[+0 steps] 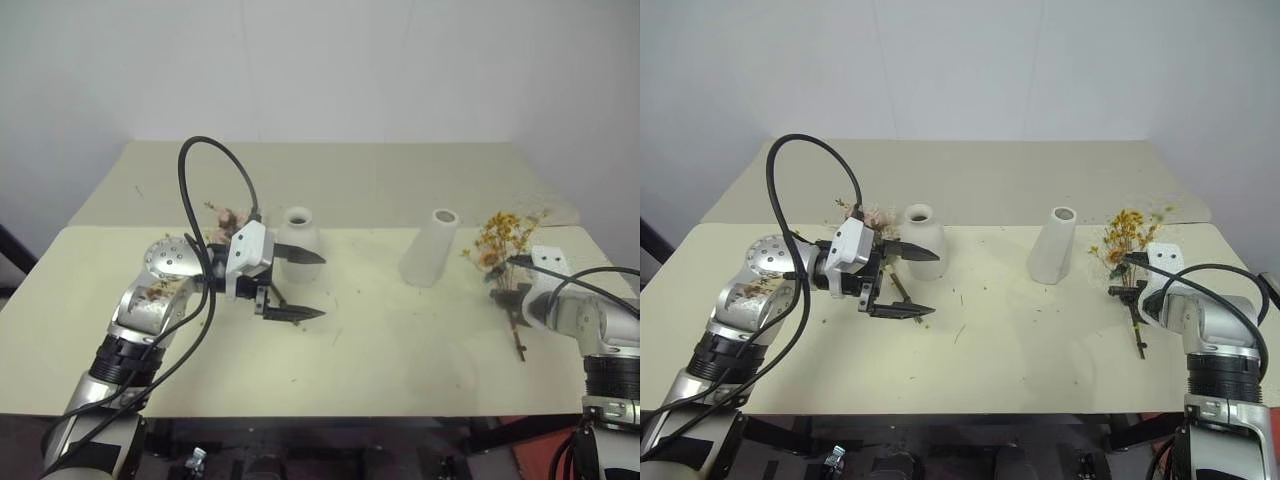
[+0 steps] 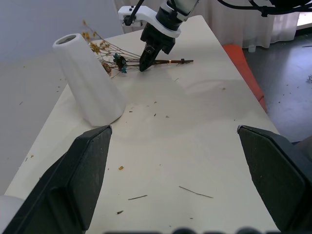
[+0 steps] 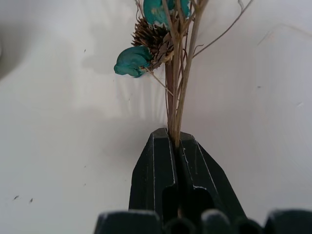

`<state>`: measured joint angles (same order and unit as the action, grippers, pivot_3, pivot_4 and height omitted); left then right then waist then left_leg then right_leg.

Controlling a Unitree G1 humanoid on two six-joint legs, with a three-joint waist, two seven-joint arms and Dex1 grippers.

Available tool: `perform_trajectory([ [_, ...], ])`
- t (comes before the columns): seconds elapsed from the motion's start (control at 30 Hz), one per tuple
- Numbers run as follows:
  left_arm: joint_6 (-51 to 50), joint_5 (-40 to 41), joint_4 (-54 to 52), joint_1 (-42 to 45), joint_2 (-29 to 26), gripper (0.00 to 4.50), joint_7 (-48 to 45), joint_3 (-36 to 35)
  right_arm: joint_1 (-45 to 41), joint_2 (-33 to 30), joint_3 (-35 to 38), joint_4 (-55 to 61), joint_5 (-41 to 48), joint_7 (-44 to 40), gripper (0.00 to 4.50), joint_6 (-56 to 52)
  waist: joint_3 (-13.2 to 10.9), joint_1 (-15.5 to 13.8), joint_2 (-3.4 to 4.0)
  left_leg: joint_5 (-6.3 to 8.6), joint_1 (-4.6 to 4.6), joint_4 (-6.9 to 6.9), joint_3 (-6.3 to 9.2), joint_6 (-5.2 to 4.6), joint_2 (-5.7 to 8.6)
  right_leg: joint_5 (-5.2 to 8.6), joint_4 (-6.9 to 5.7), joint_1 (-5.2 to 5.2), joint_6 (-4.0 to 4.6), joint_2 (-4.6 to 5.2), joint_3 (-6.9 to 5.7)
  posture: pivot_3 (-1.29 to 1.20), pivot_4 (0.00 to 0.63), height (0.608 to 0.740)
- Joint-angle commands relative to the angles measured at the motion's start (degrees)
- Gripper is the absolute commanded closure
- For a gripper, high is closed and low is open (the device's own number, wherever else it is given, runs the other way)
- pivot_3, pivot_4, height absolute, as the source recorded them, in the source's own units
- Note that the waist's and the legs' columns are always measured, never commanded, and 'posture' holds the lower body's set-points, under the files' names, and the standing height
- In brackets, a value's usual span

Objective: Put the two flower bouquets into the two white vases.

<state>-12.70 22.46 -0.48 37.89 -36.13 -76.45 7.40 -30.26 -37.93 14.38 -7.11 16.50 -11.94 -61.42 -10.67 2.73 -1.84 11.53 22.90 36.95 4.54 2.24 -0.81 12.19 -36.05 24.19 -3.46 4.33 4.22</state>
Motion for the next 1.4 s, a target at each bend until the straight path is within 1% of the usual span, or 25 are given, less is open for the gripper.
perform_trajectory([
  [0.03,0.6,0.4,-0.8,0.9,-0.7,0.00,0.1,-1.5,-1.5,3.2,6.1,6.9,-2.9,7.2,4.46,13.4,0.0,0.1,0.01,0.00,-0.01,0.01,-0.01,0.00,0.00,0.00,-0.01,0.01,0.00,0.00,0.01,0.00,0.150,0.740],
  [0.1,0.7,0.3,-0.7,1.1,-0.8,0.00,0.0,-1.4,-3.0,5.8,7.2,8.7,-4.9,10.9,4.46,22.3,0.0,0.2,0.03,0.00,-0.02,0.00,-0.01,0.00,-0.01,0.00,-0.03,0.01,-0.03,0.00,0.02,0.00,0.150,0.740],
  [0.17,0.7,0.2,-0.5,1.3,-0.7,0.00,-0.1,-1.3,-4.2,8.1,8.1,8.6,-4.9,11.1,4.46,32.5,0.0,0.2,0.04,0.00,-0.03,0.00,-0.01,0.00,-0.01,0.00,-0.04,0.01,-0.03,-0.01,0.01,0.00,0.150,0.740],
  [0.23,0.9,0.1,-0.2,1.6,-0.6,0.00,-0.1,-1.2,-7.9,10.9,10.1,7.0,-3.0,12.8,4.46,37.2,0.0,0.3,0.04,0.00,-0.03,-0.01,-0.01,0.00,-0.01,0.00,-0.01,0.01,-0.02,-0.01,0.01,0.00,0.150,0.740],
  [0.27,1.0,0.0,0.0,1.7,-0.5,0.00,-0.1,-1.1,-9.4,11.8,10.9,6.0,-1.6,12.5,4.46,38.6,0.0,0.4,0.06,0.00,-0.03,-0.01,-0.01,0.00,-0.01,-0.02,-0.02,0.01,0.01,-0.01,0.02,0.00,0.150,0.740],
  [0.33,1.2,-0.1,0.1,2.0,-0.4,0.00,-0.1,-1.0,-10.9,13.3,11.3,4.1,-1.4,11.5,4.46,45.9,0.0,0.5,0.05,0.00,-0.03,-0.02,0.00,0.00,-0.01,-0.07,-0.02,0.00,0.09,-0.01,0.01,0.00,0.150,0.740],
  [0.4,1.3,-0.2,0.1,2.0,-0.3,0.00,0.0,-1.0,-13.8,15.2,12.8,1.9,1.4,10.0,4.46,52.7,0.0,0.5,0.06,0.00,-0.04,-0.04,0.01,0.00,-0.02,-0.12,-0.02,-0.01,0.16,-0.01,0.00,0.00,0.150,0.740],
  [0.47,1.3,-0.2,-0.2,1.7,-0.4,0.00,0.2,-1.2,-17.9,16.9,14.3,-0.6,4.5,9.1,4.46,56.7,0.0,0.7,0.08,0.00,-0.02,-0.04,0.01,0.00,-0.01,-0.22,-0.01,-0.01,0.33,0.00,0.00,0.00,0.150,0.740],
  [0.57,1.2,-0.2,-0.9,1.1,-0.7,0.00,0.5,-1.5,-21.4,18.9,14.5,-3.0,8.2,6.3,4.46,60.7,-0.1,1.1,0.19,0.00,-0.04,-0.04,0.01,0.00,-0.01,-0.26,-0.04,0.00,0.40,-0.01,0.01,0.00,0.150,0.740],
  [0.7,0.6,0.0,-2.3,0.0,-1.3,0.00,1.1,-1.6,-22.8,22.9,12.6,-3.7,11.6,3.0,4.46,63.7,-0.1,1.4,0.20,0.00,-0.07,-0.13,0.03,0.00,-0.04,-0.27,-0.07,0.02,0.42,-0.04,-0.01,0.00,0.150,0.740],
  [0.9,0.3,0.2,-2.6,-0.5,-2.3,0.00,1.1,-1.9,-23.0,26.9,8.5,-5.7,10.6,1.8,4.46,64.7,-0.2,1.4,0.35,0.00,-0.12,-0.12,0.03,0.00,-0.04,-0.28,-0.15,0.03,0.44,-0.05,0.01,0.00,0.150,0.740],
  [1.1,-0.2,0.5,-4.0,-1.4,-2.3,0.00,2.1,-1.8,-21.4,26.6,6.3,-7.3,7.8,1.0,4.46,66.2,-0.3,1.3,0.41,0.00,-0.06,-0.12,0.03,0.00,-0.03,-0.27,-0.12,0.07,0.44,-0.03,0.00,0.00,0.150,0.740],
  [1.4,-0.4,0.9,-4.9,-2.5,-2.9,0.00,2.7,-2.2,-17.2,26.2,5.4,-3.7,6.6,1.2,4.46,66.0,-0.3,1.3,0.42,0.00,-0.07,-0.12,0.03,0.00,-0.03,-0.27,-0.13,0.07,0.44,-0.04,0.00,0.00,0.150,0.740],
])
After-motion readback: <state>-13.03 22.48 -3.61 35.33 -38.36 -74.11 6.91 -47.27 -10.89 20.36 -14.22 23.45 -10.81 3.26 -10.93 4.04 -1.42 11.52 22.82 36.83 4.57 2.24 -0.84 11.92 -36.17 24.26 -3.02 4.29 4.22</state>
